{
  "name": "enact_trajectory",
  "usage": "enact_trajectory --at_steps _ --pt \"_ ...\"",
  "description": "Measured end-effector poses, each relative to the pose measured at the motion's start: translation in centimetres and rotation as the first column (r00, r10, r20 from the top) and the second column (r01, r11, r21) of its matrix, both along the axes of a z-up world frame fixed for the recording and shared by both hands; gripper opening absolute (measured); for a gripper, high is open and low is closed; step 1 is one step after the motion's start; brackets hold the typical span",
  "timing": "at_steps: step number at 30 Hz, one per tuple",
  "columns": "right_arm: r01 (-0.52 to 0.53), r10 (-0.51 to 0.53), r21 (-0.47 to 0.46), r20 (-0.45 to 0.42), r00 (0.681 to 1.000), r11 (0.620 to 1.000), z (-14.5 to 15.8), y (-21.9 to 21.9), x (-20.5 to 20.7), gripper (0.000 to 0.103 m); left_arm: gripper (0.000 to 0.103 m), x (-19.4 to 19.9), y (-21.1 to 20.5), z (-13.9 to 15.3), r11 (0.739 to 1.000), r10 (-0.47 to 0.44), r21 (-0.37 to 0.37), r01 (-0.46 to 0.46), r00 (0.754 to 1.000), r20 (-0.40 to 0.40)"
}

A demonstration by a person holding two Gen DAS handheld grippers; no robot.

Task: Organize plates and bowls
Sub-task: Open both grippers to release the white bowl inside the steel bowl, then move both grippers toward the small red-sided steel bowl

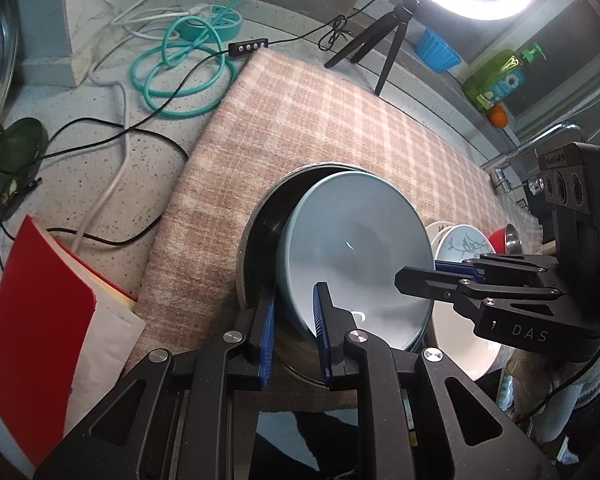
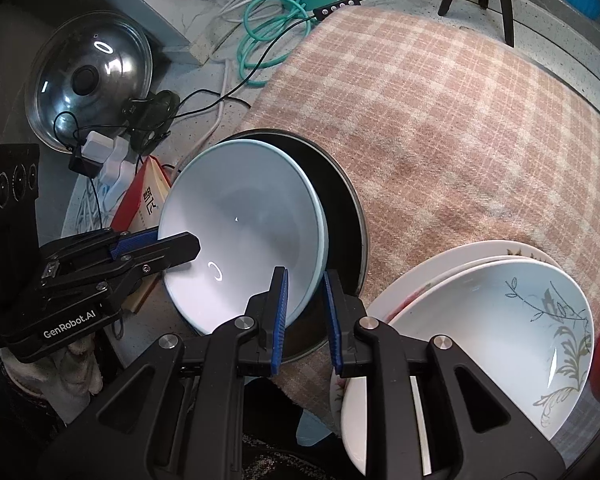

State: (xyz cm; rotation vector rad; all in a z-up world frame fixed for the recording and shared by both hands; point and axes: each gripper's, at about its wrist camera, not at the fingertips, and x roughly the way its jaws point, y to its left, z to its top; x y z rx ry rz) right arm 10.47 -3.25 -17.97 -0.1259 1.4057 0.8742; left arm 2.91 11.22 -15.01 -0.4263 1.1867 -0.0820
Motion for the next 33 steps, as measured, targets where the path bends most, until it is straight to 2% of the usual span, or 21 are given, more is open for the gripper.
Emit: enact_trajectory --at_steps 4,8,11,18,20,23,26,28,33 --pt "-0.009 0.009 -0.005 0.024 1.000 1.000 0.1 0.3 -0.1 0.022 0.017 0.1 0.0 0.0 1.000 0.006 0.006 -0.006 1.000 0.002" --pt "-0.012 0.012 0.004 0.031 0.999 1.000 0.3 0.3 0.0 0.035 0.021 0.1 -0.1 0.1 1.000 0.000 0.011 0.000 1.000 0.005" --pt "-0.014 0.014 -0.002 0.041 0.999 1.000 0.3 0.5 0.0 0.035 0.021 0.2 -0.3 0.2 0.999 -0.011 0.035 0.010 1.000 0.010" --pt "-0.014 0.013 0.024 0.042 0.999 1.000 0.7 0.1 -0.1 0.037 0.021 0.3 -0.1 0.7 1.000 -0.008 0.029 0.007 1.000 0.023" --pt "-0.012 0.010 0.046 0.042 0.999 0.999 1.1 0.0 -0.1 0.047 0.021 0.4 -0.2 1.0 1.000 -0.009 0.025 0.008 1.000 0.029" --pt "-0.010 0.006 0.073 0.058 0.998 0.997 1.9 -0.3 -0.1 0.059 0.034 0.4 -0.3 1.6 0.999 -0.014 0.035 0.012 0.999 0.043" --pt "-0.003 -0.004 0.083 0.086 0.996 0.997 2.7 -0.7 -0.1 0.070 0.035 0.5 -0.4 2.0 0.999 -0.018 0.044 0.015 0.998 0.054" --pt "0.007 -0.016 0.099 0.087 0.996 0.995 3.1 -1.2 0.1 0.070 0.037 0.6 -0.5 2.3 0.999 -0.017 0.047 0.014 0.998 0.057" --pt "0.042 -0.055 0.115 0.108 0.993 0.992 4.1 -2.6 0.7 0.072 0.050 0.8 -0.6 2.8 0.998 -0.012 0.056 0.008 0.998 0.063"
